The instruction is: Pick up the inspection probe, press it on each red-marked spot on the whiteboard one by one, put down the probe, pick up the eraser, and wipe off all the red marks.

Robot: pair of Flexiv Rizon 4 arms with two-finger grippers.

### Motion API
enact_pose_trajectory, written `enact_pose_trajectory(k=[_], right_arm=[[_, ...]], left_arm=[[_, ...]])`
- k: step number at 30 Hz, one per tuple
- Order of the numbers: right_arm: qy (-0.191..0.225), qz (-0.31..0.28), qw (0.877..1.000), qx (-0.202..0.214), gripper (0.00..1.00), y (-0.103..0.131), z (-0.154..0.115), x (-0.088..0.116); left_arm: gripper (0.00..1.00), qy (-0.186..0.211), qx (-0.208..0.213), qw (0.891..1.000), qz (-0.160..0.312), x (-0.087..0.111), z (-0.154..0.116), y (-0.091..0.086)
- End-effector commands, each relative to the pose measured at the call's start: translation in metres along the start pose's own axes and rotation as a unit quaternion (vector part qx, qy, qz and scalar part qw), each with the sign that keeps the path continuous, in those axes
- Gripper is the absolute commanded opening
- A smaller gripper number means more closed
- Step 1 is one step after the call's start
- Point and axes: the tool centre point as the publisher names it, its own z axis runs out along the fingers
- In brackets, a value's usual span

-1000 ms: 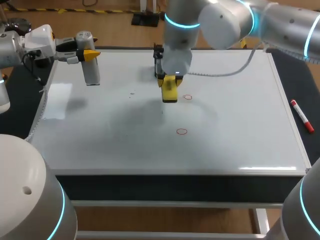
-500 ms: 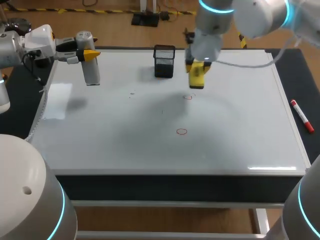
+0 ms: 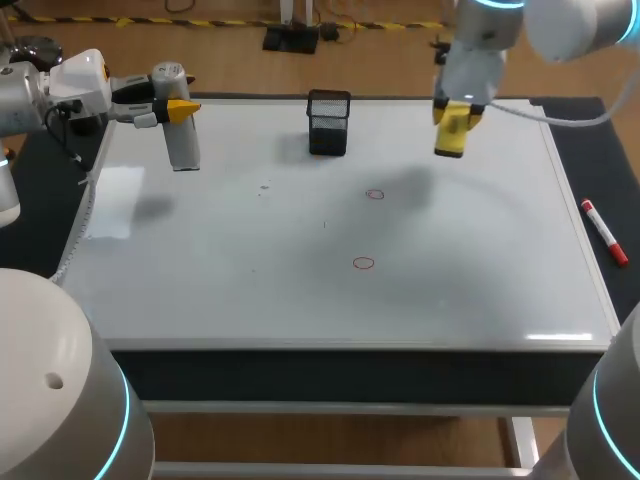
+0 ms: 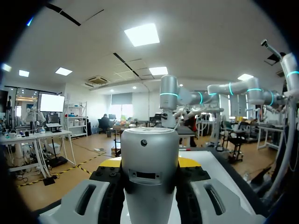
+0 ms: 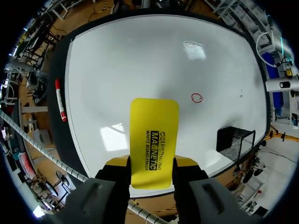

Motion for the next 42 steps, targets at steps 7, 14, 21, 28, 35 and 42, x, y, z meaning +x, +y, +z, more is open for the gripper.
enact_pose_trajectory(k=[7, 14, 21, 28, 35, 42], right_arm=[[0.008, 0.028, 1.0, -0.007, 0.0, -0.019, 0.006, 0.049], [0.011, 0.05, 0.999, -0.009, 0.0, -0.029, 0.011, 0.068], [0.012, 0.071, 0.997, 0.001, 0.0, -0.035, 0.01, 0.079], [0.01, 0.07, 0.998, 0.002, 0.0, -0.035, 0.009, 0.079], [0.01, 0.07, 0.998, 0.002, 0.0, -0.035, 0.009, 0.079], [0.01, 0.07, 0.998, 0.002, 0.0, -0.035, 0.009, 0.079]], left_arm=[[0.0, 0.002, 0.001, 1.0, 0.0, -0.001, 0.0, 0.0], [0.0, 0.002, 0.001, 1.0, 0.0, -0.001, 0.0, 0.0], [0.0, 0.002, 0.001, 1.0, 0.0, -0.001, 0.0, 0.0], [0.0, 0.002, 0.001, 1.0, 0.0, -0.001, 0.0, 0.0], [0.0, 0.002, 0.001, 1.0, 0.0, -0.001, 0.0, 0.0], [0.0, 0.01, -0.002, 1.0, 0.004, 0.0, 0.005, -0.002]])
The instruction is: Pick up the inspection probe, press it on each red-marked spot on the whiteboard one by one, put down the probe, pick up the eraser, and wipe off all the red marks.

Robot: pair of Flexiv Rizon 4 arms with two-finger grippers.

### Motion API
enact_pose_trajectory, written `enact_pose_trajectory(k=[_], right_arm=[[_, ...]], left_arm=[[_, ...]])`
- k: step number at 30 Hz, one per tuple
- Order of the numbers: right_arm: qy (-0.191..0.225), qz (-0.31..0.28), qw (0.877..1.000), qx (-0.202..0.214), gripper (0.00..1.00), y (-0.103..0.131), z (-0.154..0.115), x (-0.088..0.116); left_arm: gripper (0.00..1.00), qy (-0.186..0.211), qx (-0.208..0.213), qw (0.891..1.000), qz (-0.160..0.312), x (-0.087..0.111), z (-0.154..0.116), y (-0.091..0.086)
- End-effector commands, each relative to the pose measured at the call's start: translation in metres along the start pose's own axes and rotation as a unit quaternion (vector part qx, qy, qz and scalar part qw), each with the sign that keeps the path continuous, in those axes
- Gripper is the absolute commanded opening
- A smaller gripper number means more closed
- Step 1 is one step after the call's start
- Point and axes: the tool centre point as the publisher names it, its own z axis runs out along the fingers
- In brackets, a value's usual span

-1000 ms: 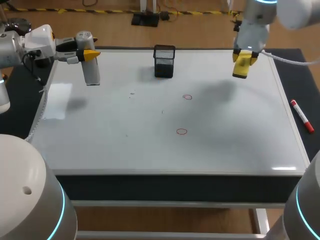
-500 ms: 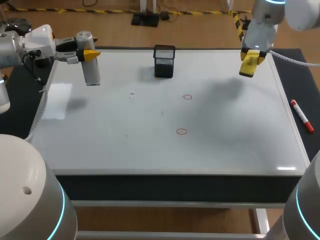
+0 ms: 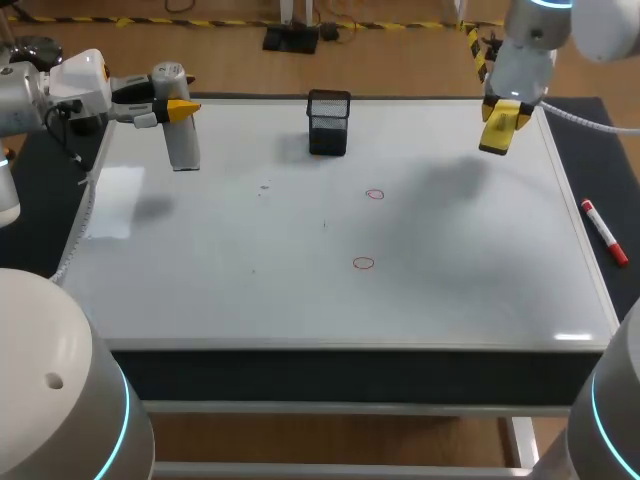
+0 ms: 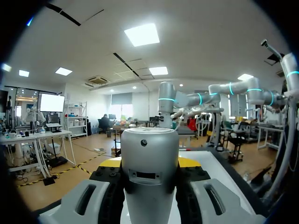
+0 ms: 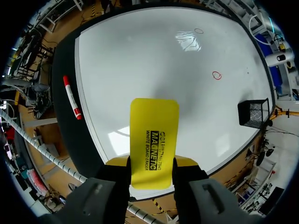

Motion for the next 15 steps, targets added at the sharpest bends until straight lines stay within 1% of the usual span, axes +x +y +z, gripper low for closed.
enact_pose_trajectory(k=[1, 5, 6, 7, 9, 10, 15], right_arm=[[0.001, -0.002, 1.0, 0.0, 0.0, 0.0, -0.001, 0.001], [0.001, -0.002, 1.0, 0.0, 0.0, 0.0, -0.001, 0.001], [0.001, -0.002, 1.0, 0.0, 0.0, 0.0, -0.001, 0.001], [0.001, -0.002, 1.0, 0.0, 0.0, 0.0, -0.001, 0.001], [0.001, -0.002, 1.0, 0.0, 0.0, 0.0, -0.001, 0.001], [0.001, -0.002, 1.0, 0.0, 0.0, 0.0, -0.001, 0.001], [0.001, -0.002, 1.0, 0.0, 0.0, 0.0, -0.001, 0.001]], left_arm=[[0.0, 0.017, -0.008, 1.0, 0.006, 0.002, 0.01, -0.003], [0.0, 0.048, -0.016, 0.999, 0.01, 0.01, 0.03, -0.006], [0.0, 0.063, -0.02, 0.998, 0.012, 0.013, 0.039, -0.007], [0.0, 0.066, -0.021, 0.997, 0.012, 0.015, 0.043, -0.007], [0.0, 0.09, -0.014, 0.996, 0.016, 0.021, 0.059, -0.008], [0.0, 0.098, -0.02, 0.995, 0.012, 0.025, 0.068, -0.007], [0.0, 0.133, -0.009, 0.991, 0.014, 0.036, 0.098, -0.005]])
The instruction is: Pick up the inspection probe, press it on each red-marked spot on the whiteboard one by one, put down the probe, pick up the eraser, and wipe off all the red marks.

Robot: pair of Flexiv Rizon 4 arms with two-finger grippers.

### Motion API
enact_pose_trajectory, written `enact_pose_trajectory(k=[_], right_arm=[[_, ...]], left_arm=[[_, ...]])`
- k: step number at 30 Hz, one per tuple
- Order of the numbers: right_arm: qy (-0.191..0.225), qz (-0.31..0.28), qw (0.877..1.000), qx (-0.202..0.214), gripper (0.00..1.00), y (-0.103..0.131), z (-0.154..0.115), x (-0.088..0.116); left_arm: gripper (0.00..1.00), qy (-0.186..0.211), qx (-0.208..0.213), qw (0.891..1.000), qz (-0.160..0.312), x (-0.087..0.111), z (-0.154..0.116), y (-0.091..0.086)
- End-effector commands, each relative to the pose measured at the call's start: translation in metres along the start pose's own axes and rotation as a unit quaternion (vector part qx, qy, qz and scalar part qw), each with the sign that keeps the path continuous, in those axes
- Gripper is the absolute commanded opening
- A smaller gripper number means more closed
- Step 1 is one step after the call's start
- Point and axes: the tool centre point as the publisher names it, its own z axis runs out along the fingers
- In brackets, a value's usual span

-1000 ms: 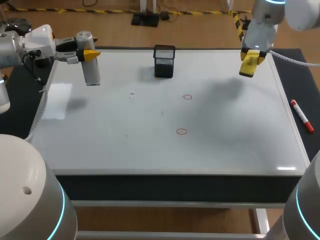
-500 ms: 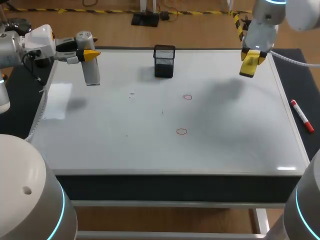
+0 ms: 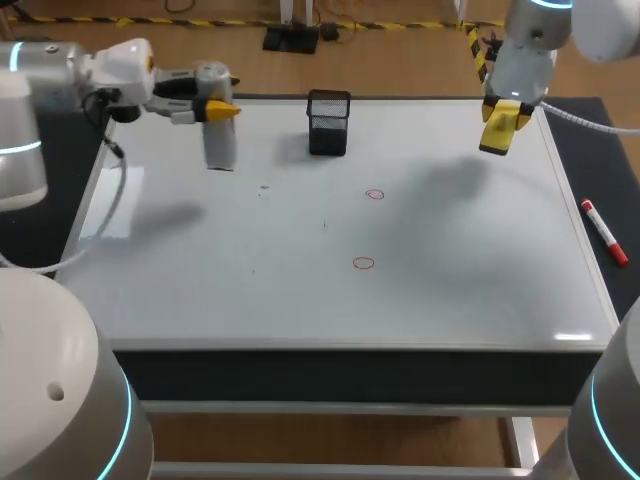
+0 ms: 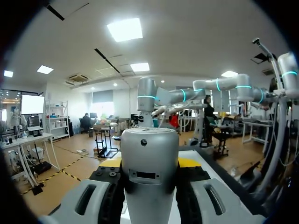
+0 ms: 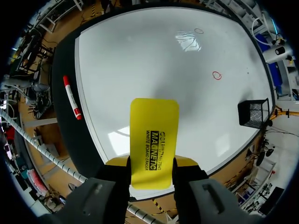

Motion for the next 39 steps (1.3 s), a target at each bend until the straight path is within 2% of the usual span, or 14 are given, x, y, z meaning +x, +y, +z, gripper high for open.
enact_pose_trajectory(k=[1, 6, 11, 19, 29, 39], right_arm=[[0.001, -0.002, 1.0, 0.0, 0.0, -0.001, -0.001, 0.001], [0.001, -0.002, 1.0, 0.0, 0.0, -0.001, -0.001, 0.001], [0.001, -0.002, 1.0, 0.0, 0.0, -0.001, -0.001, 0.001], [0.001, -0.002, 1.0, 0.0, 0.0, -0.001, -0.001, 0.001], [0.001, -0.002, 1.0, 0.0, 0.0, -0.001, -0.001, 0.001], [0.001, -0.002, 1.0, 0.0, 0.0, -0.001, -0.001, 0.001]], left_arm=[[0.0, 0.045, 0.014, 0.999, 0.005, -0.008, 0.032, 0.003], [0.0, 0.102, 0.015, 0.995, 0.003, 0.007, 0.075, 0.001], [0.0, 0.139, 0.023, 0.99, 0.004, 0.017, 0.103, 0.0], [0.0, 0.189, 0.029, 0.981, 0.009, 0.019, 0.138, -0.003], [0.0, 0.22, 0.042, 0.975, 0.006, 0.024, 0.171, 0.003], [0.0, 0.238, 0.047, 0.97, -0.016, 0.027, 0.2, 0.02]])
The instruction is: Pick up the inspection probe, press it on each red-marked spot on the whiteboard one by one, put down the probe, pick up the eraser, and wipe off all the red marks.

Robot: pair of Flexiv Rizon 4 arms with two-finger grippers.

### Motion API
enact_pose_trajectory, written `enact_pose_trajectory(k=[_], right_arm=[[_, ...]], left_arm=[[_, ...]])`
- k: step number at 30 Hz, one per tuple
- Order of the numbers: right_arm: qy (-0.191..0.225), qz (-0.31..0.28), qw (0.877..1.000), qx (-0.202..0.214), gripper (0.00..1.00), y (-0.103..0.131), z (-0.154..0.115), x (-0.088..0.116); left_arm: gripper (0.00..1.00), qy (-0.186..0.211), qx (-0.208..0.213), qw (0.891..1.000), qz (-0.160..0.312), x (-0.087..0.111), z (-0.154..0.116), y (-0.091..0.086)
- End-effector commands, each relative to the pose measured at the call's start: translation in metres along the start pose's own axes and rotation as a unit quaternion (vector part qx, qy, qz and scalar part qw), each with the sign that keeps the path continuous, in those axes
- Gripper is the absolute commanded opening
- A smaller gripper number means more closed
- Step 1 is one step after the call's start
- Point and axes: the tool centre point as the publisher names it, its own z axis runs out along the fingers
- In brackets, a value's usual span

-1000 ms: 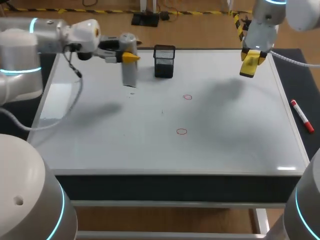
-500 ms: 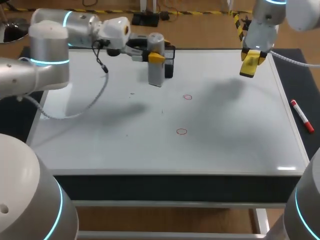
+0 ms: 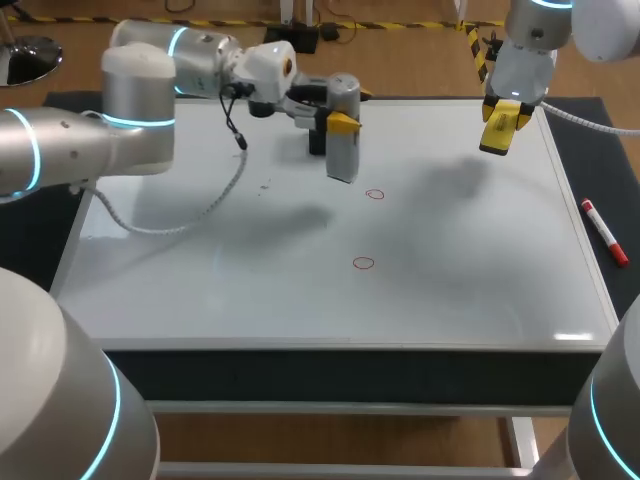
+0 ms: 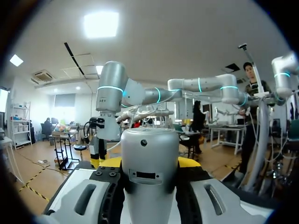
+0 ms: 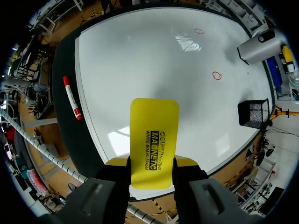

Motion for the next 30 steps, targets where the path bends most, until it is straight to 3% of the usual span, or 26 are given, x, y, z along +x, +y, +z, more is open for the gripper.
enact_pose_trajectory(k=[1, 20, 30], right_arm=[[0.001, -0.001, 1.0, 0.0, 0.0, -0.001, -0.001, 0.001], [0.001, -0.001, 1.0, 0.0, 0.0, -0.001, -0.001, 0.001], [0.001, -0.001, 1.0, 0.0, 0.0, -0.001, -0.001, 0.001]], left_arm=[[0.0, 0.048, 0.001, 0.999, -0.006, -0.011, 0.013, 0.012], [0.0, 0.031, 0.014, 0.999, -0.008, -0.034, 0.031, 0.053], [0.0, 0.007, 0.008, 1.0, -0.003, -0.043, 0.034, 0.064]])
